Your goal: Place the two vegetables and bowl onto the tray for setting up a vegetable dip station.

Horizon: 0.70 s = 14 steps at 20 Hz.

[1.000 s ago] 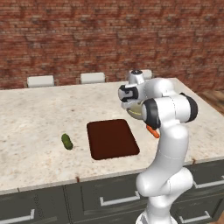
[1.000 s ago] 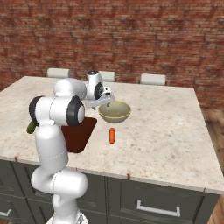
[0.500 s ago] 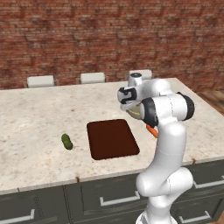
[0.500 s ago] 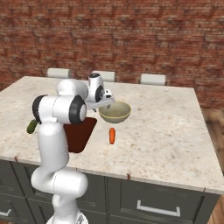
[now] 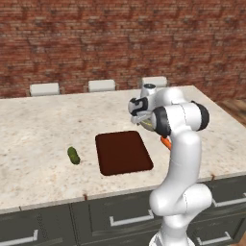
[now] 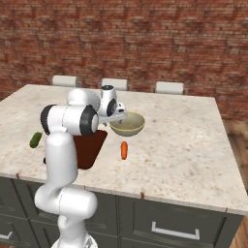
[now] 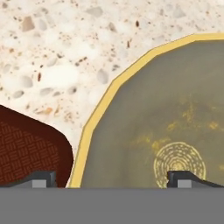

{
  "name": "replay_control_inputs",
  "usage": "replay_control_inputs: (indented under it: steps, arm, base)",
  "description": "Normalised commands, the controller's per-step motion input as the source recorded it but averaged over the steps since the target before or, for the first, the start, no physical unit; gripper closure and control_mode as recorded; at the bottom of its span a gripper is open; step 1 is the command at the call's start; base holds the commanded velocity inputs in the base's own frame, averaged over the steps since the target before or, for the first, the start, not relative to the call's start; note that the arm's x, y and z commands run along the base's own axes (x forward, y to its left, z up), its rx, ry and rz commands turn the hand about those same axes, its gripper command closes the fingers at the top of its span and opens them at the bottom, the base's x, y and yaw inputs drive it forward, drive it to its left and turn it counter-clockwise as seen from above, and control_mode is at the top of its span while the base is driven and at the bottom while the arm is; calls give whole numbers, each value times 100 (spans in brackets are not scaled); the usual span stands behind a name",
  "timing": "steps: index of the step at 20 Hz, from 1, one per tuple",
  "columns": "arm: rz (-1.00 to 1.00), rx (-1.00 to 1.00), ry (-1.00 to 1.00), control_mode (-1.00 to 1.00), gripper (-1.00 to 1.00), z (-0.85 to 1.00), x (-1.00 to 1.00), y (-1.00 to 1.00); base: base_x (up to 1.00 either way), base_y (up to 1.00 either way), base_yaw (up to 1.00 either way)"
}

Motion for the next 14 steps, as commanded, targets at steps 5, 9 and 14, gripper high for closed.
replay_control_inputs:
  steps: [5, 9, 14]
  arm:
    - [-1, 0, 1, -100, -100, -17, 21, 0]
    - [-1, 0, 5, -100, -100, -12, 20, 0]
    - [-2, 0, 7, -100, 100, -6, 5, 1]
  base:
    - [0, 0, 0]
    - [0, 0, 0]
    - [0, 0, 0]
